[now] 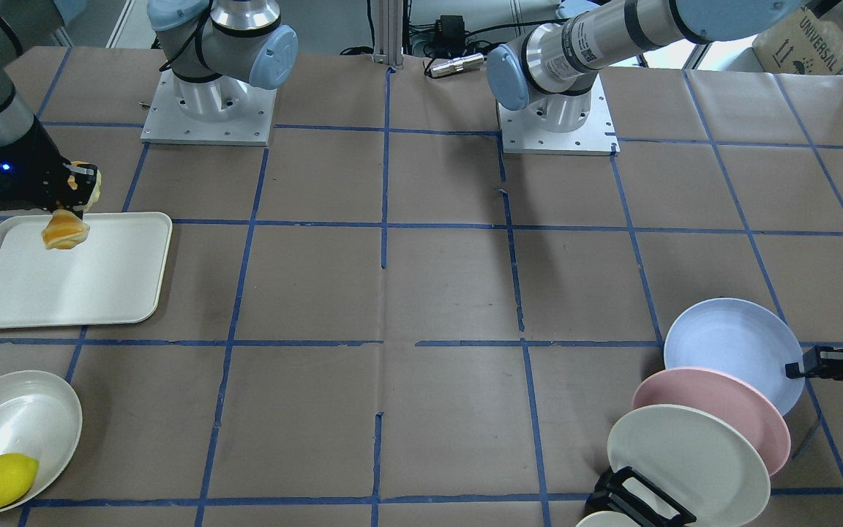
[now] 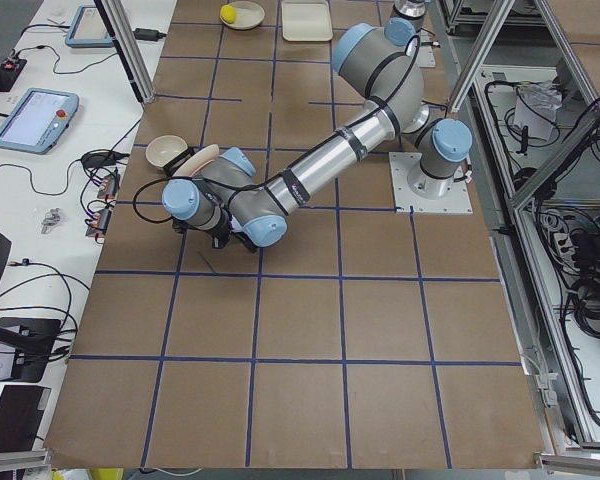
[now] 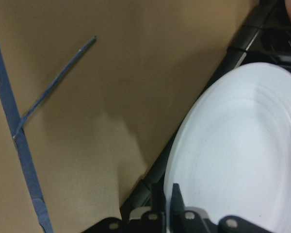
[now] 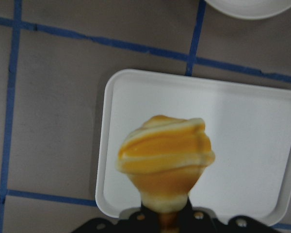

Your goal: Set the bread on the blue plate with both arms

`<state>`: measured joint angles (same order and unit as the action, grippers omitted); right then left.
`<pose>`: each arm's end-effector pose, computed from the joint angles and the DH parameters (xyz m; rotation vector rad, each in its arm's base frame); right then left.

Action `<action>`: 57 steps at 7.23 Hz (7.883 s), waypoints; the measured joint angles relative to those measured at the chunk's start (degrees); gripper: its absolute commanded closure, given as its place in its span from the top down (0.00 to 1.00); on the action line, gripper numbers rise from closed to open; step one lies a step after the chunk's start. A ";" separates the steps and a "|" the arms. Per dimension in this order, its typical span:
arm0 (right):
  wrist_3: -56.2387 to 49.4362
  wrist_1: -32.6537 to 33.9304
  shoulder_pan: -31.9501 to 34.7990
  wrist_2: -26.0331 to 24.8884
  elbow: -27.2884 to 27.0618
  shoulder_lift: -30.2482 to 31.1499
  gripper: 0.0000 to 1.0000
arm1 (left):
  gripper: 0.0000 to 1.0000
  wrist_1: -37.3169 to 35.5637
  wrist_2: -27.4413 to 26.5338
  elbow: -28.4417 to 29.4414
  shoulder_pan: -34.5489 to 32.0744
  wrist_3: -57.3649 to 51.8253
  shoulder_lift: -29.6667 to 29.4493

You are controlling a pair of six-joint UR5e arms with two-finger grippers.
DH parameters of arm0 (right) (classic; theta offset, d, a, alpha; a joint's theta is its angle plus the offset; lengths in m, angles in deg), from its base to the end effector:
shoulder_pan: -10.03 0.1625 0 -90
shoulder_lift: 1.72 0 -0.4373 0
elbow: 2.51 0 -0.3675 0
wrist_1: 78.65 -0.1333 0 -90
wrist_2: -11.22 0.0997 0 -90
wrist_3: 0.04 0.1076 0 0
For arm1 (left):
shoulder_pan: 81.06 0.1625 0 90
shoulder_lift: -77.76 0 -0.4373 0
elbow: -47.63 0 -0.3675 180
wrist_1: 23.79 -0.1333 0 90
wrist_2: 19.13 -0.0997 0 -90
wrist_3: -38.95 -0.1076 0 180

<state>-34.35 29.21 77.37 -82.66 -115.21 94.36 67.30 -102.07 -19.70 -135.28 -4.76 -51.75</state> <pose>-0.0408 -0.4249 0.3871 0.3106 -3.0559 -0.0204 0.2857 -0.6470 0.2611 -0.1687 -2.8336 -0.2324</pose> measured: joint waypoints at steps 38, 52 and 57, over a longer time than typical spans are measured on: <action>44.16 9.89 46.37 -0.12 30.88 -42.91 1.00 | 1.00 0.07 -5.69 -23.90 -32.34 37.37 40.40; 35.49 -5.74 22.38 3.24 14.26 -3.64 0.98 | 1.00 2.08 -5.81 -23.43 -32.35 37.56 40.07; 35.68 -17.66 22.44 2.82 17.27 0.11 0.99 | 1.00 2.00 -5.72 -23.37 -32.35 37.58 39.96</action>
<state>1.32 11.55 99.81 -79.84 -97.94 94.47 69.30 -107.79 -43.08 -167.63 32.82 -11.79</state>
